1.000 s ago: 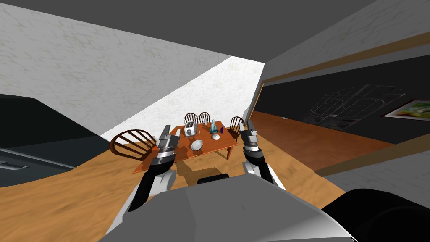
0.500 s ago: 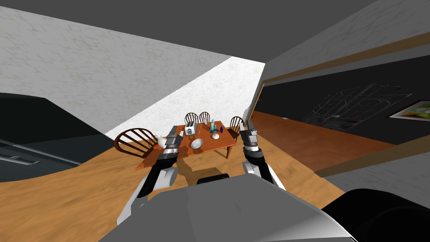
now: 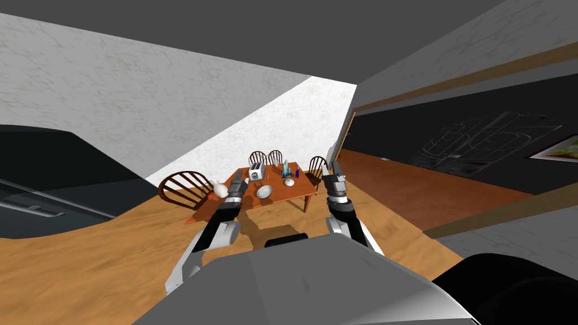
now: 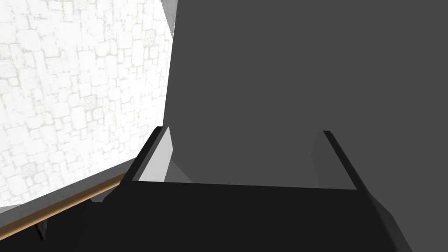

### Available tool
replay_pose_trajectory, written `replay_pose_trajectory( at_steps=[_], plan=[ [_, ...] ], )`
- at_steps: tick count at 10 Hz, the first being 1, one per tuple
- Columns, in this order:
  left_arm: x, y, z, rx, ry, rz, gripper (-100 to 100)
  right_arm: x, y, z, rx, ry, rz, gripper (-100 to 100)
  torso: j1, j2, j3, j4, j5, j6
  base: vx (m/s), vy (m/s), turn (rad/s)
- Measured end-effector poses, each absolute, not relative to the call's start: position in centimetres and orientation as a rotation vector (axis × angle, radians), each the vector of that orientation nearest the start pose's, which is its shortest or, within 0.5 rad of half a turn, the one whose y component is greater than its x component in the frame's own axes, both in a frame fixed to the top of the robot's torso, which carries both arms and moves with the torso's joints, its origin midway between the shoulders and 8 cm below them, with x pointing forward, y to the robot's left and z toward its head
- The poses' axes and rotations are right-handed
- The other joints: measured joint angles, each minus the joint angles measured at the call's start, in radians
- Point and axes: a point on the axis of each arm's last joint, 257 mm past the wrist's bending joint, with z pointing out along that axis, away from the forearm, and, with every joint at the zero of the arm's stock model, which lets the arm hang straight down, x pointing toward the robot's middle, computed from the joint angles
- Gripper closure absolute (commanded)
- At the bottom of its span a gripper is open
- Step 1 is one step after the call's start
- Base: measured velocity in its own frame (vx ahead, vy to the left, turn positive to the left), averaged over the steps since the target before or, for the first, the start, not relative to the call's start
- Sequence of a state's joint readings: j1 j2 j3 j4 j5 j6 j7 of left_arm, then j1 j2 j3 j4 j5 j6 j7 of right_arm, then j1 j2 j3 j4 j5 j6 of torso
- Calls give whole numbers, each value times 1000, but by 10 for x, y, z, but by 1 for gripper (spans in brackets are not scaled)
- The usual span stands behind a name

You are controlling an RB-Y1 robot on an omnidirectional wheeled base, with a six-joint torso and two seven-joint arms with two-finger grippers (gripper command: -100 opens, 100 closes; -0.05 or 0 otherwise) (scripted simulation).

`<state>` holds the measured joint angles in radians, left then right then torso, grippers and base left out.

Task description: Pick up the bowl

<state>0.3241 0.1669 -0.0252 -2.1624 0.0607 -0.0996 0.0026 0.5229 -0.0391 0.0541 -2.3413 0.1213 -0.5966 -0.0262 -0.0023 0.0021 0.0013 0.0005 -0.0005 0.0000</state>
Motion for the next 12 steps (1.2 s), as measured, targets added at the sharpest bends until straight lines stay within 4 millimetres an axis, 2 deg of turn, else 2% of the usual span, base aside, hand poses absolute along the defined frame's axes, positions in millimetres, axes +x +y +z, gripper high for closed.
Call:
replay_pose_trajectory(
  at_steps=[2, 5, 9, 12],
  plan=[
    [448, 262, -77, -897, 1043, -1249, -100, 317, -237, 58, 458, 618, 1334, 0, -1, 0, 0, 0, 0, 0, -33, -42, 21],
    [463, 261, -95, -940, 1101, -1210, -100, 317, -237, 58, 458, 618, 1334, 0, 1, -2, -1, 0, 0, 0, -14, -20, 12],
    [485, 268, -134, -1017, 1207, -1131, -100, 317, -237, 58, 458, 618, 1334, 0, 0, -1, -1, 0, 0, 0, -24, -37, 14],
    [493, 274, -155, -1066, 1269, -1081, -100, 317, -237, 58, 458, 618, 1334, 0, 1, -2, -1, 0, 0, 0, -9, -23, 8]
  ],
)
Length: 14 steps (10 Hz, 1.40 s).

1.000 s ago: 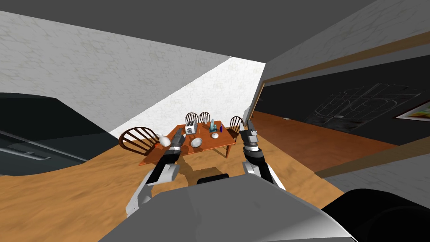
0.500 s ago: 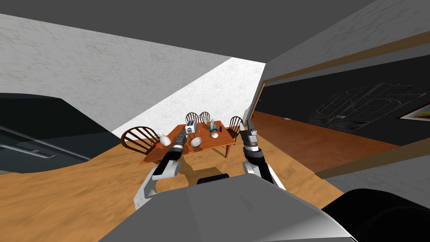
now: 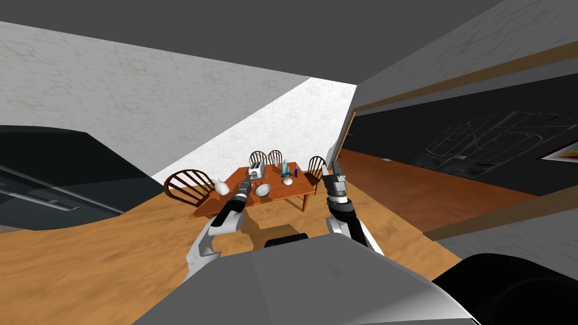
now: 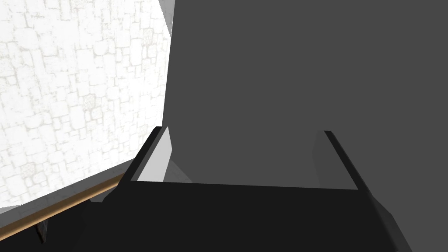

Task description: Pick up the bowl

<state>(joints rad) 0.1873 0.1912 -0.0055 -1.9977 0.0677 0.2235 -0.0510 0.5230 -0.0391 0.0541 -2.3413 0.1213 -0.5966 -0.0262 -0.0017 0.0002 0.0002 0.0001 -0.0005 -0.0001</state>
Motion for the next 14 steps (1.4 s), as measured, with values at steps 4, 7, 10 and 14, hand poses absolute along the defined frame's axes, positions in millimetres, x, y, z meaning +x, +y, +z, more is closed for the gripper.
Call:
replay_pose_trajectory(
  at_steps=[4, 7, 10, 14],
  plan=[
    [502, 279, -187, -1137, 1357, -1007, -100, 317, -237, 58, 458, 618, 1334, 0, 1, 0, 0, 0, 0, 0, -4, -24, 5],
    [510, 288, -213, -1193, 1424, -943, -100, 317, -237, 58, 458, 618, 1334, 0, 0, -1, -1, 0, 0, 0, 2, -29, 4],
    [514, 292, -235, -1244, 1482, -888, -100, 317, -237, 58, 458, 618, 1334, 0, 1, -1, -1, 0, 0, 0, 5, -18, 0],
    [517, 306, -267, -1323, 1567, -797, -100, 317, -237, 58, 458, 618, 1334, 0, 0, -2, -1, 0, 0, 0, 17, -25, -4]
  ],
)
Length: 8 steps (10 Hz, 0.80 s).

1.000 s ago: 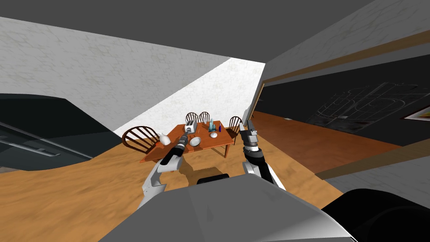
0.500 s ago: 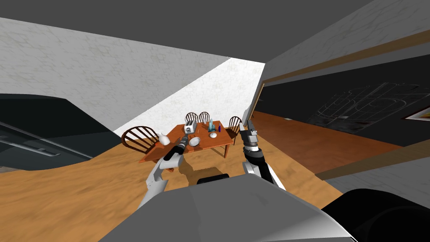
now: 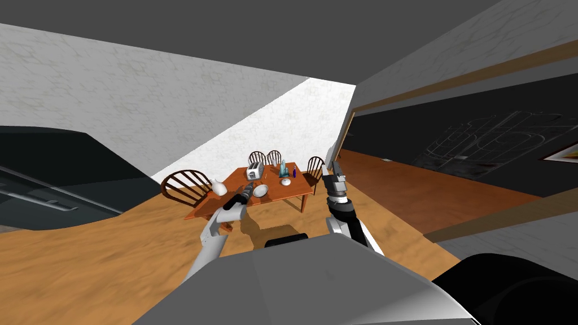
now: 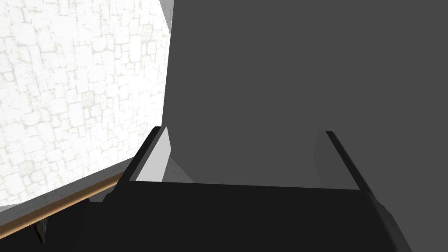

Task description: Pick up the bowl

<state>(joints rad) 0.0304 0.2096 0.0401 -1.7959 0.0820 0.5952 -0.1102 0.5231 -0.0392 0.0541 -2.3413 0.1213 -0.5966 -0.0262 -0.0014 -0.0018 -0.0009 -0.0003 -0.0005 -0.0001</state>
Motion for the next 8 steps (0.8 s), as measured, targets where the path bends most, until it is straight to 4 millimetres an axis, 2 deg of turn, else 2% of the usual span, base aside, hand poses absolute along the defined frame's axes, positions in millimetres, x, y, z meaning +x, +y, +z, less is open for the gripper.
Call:
replay_pose_trajectory(
  at_steps=[2, 8],
  plan=[
    [519, 311, -283, -1367, 1611, -749, -100, 317, -237, 58, 458, 618, 1334, 0, 0, 0, 0, 0, 0, 0, 23, -18, -8],
    [509, 328, -331, -1497, 1731, -606, -100, 317, -237, 58, 458, 618, 1334, 0, 0, -1, -1, 0, 0, 0, 36, -18, -13]
  ],
)
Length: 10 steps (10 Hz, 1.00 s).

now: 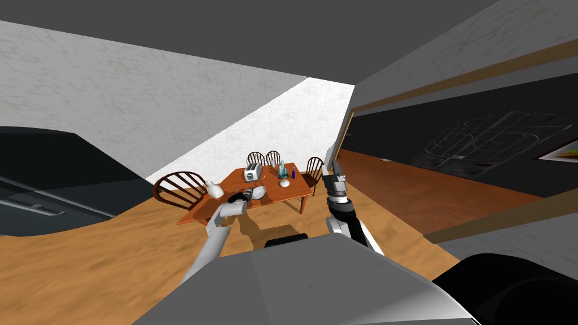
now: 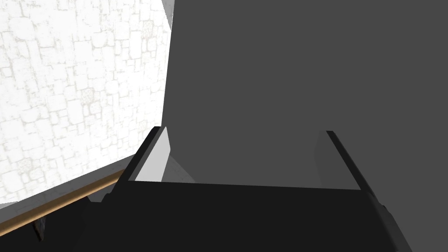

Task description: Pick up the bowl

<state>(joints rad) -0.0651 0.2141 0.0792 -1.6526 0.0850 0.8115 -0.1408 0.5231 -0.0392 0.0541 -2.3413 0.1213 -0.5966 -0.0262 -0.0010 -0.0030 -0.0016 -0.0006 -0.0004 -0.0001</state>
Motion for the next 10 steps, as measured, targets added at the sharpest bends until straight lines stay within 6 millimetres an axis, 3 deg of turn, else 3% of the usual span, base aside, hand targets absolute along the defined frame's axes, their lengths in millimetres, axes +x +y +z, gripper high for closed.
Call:
replay_pose_trajectory(
  at_steps=[10],
  plan=[
    [475, 356, -391, -1721, 1890, -379, -100, 317, -237, 58, 458, 618, 1334, 0, 1, -2, -1, 0, 0, 0, 63, -7, -28]
  ],
)
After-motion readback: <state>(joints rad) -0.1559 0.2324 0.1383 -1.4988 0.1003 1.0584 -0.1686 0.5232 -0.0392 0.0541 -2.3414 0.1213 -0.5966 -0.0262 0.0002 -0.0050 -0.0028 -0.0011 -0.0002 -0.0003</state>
